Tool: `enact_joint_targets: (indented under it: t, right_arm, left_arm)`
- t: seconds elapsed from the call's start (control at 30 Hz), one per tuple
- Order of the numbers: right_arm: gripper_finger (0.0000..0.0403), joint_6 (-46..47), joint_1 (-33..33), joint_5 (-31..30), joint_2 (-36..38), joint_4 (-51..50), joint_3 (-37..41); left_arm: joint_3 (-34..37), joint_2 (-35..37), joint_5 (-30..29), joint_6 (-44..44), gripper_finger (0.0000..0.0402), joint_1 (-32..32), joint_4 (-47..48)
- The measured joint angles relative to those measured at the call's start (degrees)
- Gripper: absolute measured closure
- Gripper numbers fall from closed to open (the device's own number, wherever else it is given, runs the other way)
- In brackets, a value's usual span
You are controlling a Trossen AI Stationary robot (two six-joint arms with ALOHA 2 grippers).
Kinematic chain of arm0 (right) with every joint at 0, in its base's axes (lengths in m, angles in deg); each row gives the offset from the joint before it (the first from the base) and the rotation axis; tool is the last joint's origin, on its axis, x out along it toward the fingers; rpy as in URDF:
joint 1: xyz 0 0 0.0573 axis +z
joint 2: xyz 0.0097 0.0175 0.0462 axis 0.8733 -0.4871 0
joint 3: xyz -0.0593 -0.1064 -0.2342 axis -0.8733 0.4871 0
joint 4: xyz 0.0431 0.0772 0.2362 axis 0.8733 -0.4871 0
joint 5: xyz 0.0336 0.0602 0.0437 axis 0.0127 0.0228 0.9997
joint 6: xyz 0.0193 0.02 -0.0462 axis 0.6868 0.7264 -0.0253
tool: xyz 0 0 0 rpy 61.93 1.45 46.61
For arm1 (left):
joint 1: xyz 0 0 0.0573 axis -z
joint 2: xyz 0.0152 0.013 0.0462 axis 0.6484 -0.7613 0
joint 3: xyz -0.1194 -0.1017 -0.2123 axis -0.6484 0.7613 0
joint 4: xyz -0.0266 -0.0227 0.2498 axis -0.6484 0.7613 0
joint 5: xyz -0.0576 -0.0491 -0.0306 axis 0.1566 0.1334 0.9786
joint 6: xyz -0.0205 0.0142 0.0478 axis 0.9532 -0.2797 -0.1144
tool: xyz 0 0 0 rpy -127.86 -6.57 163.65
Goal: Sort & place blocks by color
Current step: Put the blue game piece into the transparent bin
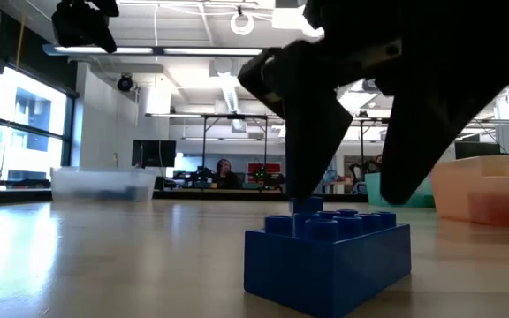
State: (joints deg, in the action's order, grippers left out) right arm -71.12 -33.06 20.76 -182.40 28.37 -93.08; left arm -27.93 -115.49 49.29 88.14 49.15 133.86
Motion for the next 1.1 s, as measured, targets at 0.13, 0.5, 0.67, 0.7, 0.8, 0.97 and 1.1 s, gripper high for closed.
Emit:
enact_joint_targets:
  t: [0.13,0.5,0.67,0.7,0.8,0.97,1.1]
  right_arm:
    - [0.0196,-0.1,0.0,1.0,-1.0,-0.1,0.0]
    - [0.0205,2.6,0.0,0.0,-3.6,-0.2,-0.1]
    - [0.0268,2.5,0.5,-0.5,-3.7,-0.9,-0.6]
    - [0.0284,2.5,0.6,-0.5,-3.7,-1.5,-0.9]
    - [0.0289,2.4,0.6,-0.7,-3.9,-3.7,-2.2]
    - [0.0289,2.6,0.3,-5.8,-4.1,-12.5,-7.1]
    - [0.0289,1.7,-1.2,-9.6,-4.1,-20.3,-12.1]
  left_arm:
    - [0.0,0.0,0.0,0.0,0.0177,0.0,0.0]
    - [0.0,0.0,0.0,-0.5,0.0177,0.0,0.0]
    - [0.0,0.0,0.0,-0.6,0.0177,0.0,0.0]
    - [0.0,0.0,0.0,-0.6,0.0177,0.0,0.0]
    - [0.0,0.0,0.0,-1.2,0.0177,0.0,0.0]
    - [0.0,0.0,0.0,-1.8,0.0177,0.0,0.0]
    - [0.0,0.0,0.1,-3.4,0.0177,0.0,0.0]
